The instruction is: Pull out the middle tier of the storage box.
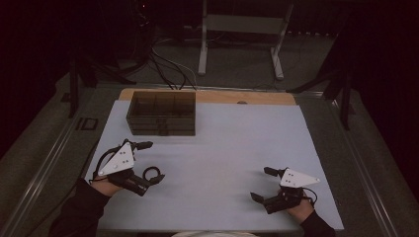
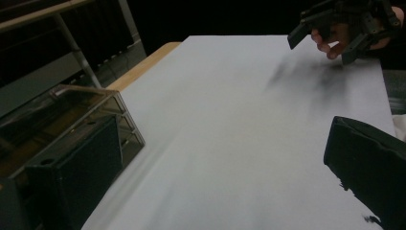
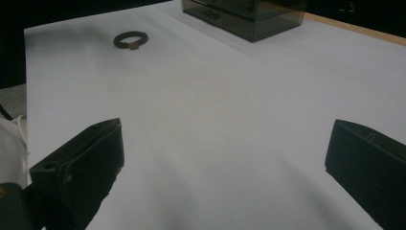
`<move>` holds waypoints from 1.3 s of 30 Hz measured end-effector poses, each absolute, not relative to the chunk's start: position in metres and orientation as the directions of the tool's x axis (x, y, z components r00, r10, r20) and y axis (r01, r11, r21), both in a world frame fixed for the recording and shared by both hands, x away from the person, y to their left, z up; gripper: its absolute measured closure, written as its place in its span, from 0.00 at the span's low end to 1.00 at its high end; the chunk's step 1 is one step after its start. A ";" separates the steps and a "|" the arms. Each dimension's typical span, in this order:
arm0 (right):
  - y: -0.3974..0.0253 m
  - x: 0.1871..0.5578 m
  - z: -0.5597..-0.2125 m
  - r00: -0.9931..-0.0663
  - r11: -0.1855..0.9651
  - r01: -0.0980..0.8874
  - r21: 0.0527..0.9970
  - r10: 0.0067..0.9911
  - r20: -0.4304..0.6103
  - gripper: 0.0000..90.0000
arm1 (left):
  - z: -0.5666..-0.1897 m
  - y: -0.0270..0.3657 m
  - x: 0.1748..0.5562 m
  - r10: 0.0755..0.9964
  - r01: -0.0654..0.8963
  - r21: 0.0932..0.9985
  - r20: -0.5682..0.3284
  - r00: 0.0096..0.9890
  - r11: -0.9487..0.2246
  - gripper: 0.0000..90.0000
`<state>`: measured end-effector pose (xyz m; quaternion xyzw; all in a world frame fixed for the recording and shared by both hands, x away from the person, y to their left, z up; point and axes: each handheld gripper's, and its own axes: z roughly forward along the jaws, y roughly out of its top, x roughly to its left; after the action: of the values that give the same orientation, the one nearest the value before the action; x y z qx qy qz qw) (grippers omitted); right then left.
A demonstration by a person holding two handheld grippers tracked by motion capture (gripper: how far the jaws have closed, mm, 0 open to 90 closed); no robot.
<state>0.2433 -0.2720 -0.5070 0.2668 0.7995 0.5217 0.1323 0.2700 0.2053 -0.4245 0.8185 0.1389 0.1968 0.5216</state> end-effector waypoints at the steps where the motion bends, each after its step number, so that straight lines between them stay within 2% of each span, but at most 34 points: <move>1: -0.272 0.243 -0.507 -0.824 0.313 0.288 0.905 0.563 0.067 0.00 | -0.423 0.205 0.271 0.432 0.015 0.906 0.187 0.882 -0.423 0.01; 7: -0.272 0.243 -0.507 -0.827 0.315 0.284 0.906 0.558 0.065 0.00 | -0.418 0.205 0.280 0.426 -0.003 0.885 0.227 0.876 -0.465 0.01; 9: -0.272 0.243 -0.506 -0.826 0.311 0.286 0.906 0.559 0.069 0.00 | -0.417 0.207 0.282 0.430 0.004 0.894 0.211 0.878 -0.447 0.01; 20: -0.274 0.243 -0.506 -0.821 0.301 0.293 0.908 0.566 0.077 0.00 | -0.417 0.213 0.301 0.489 0.000 0.874 0.271 0.829 -0.485 0.01; 31: -0.273 0.242 -0.506 -0.821 0.307 0.292 0.906 0.566 0.073 0.00 | -0.422 0.209 0.317 0.479 0.011 0.835 0.304 0.823 -0.550 0.01; 39: -0.273 0.243 -0.507 -0.824 0.311 0.294 0.904 0.561 0.075 0.00 | -0.430 0.204 0.325 0.488 -0.007 0.800 0.374 0.789 -0.601 0.01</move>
<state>0.2428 -0.2727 -0.5070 0.2673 0.7995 0.5225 0.1278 0.3252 0.2042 -0.4302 0.8455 0.1421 0.2922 0.4237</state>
